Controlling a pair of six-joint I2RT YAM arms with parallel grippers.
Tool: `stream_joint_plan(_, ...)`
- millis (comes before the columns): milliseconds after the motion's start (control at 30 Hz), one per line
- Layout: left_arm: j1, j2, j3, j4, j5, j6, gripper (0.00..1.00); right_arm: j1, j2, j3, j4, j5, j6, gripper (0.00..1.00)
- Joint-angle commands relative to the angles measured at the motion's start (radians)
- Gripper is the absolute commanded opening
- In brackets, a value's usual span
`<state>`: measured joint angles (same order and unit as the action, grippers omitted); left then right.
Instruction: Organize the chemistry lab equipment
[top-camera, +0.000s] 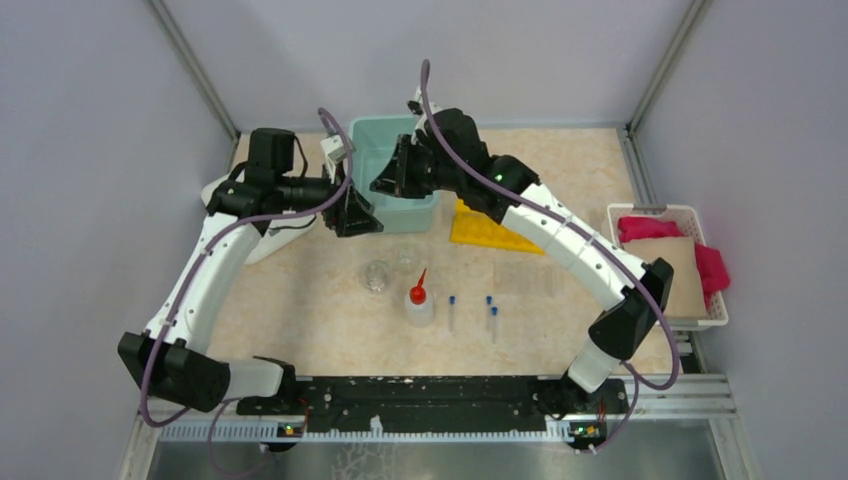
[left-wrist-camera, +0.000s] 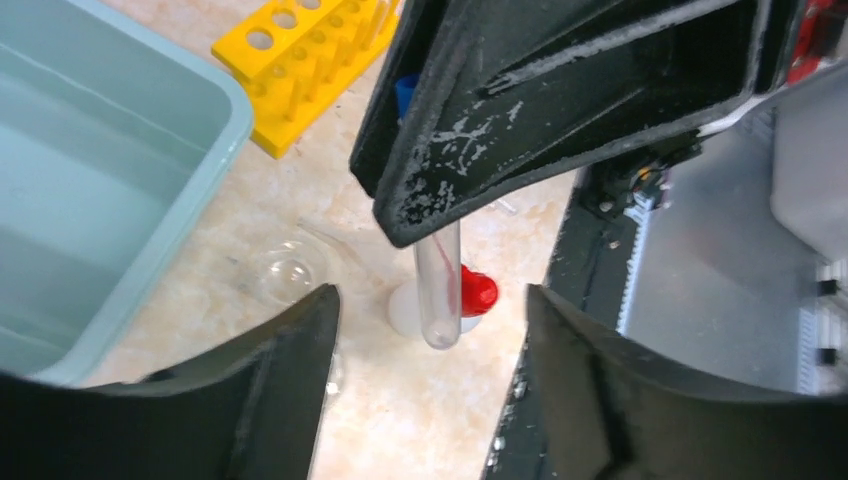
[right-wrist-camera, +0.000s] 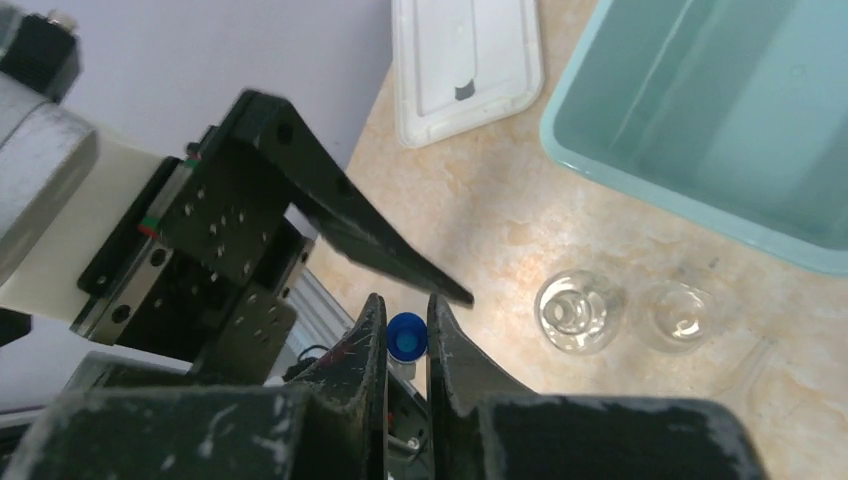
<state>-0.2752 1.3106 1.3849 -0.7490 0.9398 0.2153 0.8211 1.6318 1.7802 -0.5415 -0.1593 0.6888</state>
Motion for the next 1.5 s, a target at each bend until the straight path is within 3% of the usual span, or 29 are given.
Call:
stream_joint_plan(0, -0.004, -0.004, 0.019, -0.019, -0.047, 0.001, 0.97, -0.021, -0.094, -0.021, -0.05, 0.065, -0.065, 0.0)
stream_joint_plan(367, 0.0, 0.027, 0.073, -0.067, -0.197, -0.035, 0.99, -0.029, -0.623, -0.651, -0.086, 0.806, -0.141, 0.0)
stream_joint_plan(467, 0.004, 0.034, 0.078, -0.07, -0.199, -0.044, 0.99, -0.029, -0.692, -0.796, -0.041, 0.906, -0.127, 0.0)
stream_joint_plan(600, 0.01, 0.039, 0.084, -0.07, -0.199, -0.05, 0.99, -0.03, -0.658, -0.876, -0.041, 0.997, -0.058, 0.0)
stream_joint_plan(933, 0.022, 0.052, 0.089, -0.076, -0.194, -0.05, 0.99, -0.03, -0.486, -0.983, 0.13, 1.036, -0.02, 0.0)
stream_joint_plan(1467, 0.034, 0.053, 0.101, -0.076, -0.21, -0.053, 0.99, -0.032, -0.427, -1.076, 0.305, 1.024, -0.034, 0.0)
